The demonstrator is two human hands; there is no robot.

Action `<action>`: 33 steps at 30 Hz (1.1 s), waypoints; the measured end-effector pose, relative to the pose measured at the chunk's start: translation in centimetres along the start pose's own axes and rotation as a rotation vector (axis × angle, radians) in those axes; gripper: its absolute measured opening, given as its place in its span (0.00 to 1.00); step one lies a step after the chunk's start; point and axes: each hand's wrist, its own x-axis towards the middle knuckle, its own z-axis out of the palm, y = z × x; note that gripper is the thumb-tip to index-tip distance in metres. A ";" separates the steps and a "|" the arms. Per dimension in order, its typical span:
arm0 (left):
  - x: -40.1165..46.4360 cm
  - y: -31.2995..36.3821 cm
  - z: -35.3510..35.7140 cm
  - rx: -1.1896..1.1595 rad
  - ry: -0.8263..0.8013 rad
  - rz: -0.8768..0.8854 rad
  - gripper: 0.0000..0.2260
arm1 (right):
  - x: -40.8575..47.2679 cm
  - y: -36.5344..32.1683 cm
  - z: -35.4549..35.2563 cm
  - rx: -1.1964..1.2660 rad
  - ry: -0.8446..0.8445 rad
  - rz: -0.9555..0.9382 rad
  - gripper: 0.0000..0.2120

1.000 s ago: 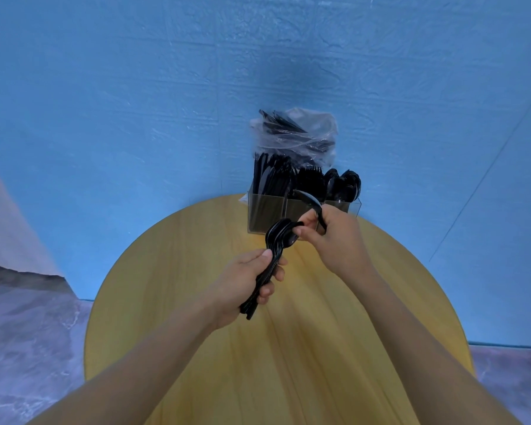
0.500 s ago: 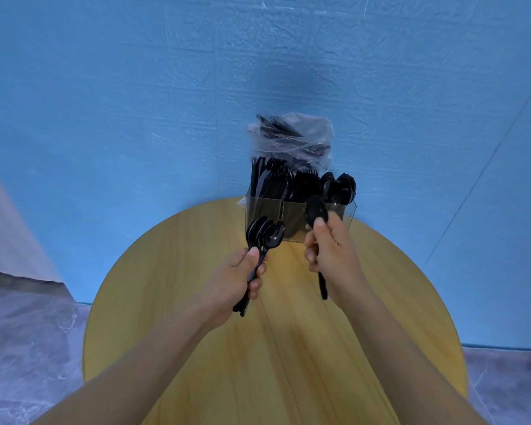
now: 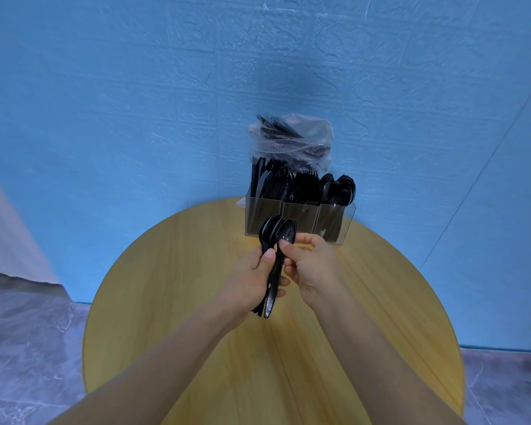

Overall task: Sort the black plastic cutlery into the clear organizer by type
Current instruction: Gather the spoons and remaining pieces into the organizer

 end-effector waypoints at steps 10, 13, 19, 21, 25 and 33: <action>-0.2 0.2 0.1 -0.051 -0.046 -0.068 0.12 | -0.6 0.8 -0.4 -0.248 -0.016 -0.269 0.08; -0.3 0.5 -0.1 -0.138 -0.072 -0.091 0.10 | -0.2 1.0 -0.6 -0.449 -0.065 -0.395 0.08; -0.3 0.9 -0.6 -0.158 -0.160 -0.122 0.10 | 0.2 -0.7 -2.3 -0.490 -0.340 -0.356 0.23; -0.2 0.9 -0.3 -0.077 -0.202 -0.102 0.09 | 0.8 -1.1 -2.6 -0.520 -0.324 -0.352 0.30; -0.2 1.0 0.7 0.109 -0.255 0.001 0.09 | 1.2 -1.6 -2.4 -0.582 -0.181 -0.535 0.10; -0.1 0.2 1.1 0.739 -0.110 0.296 0.02 | 1.3 -0.6 -2.3 -0.568 0.068 -0.565 0.11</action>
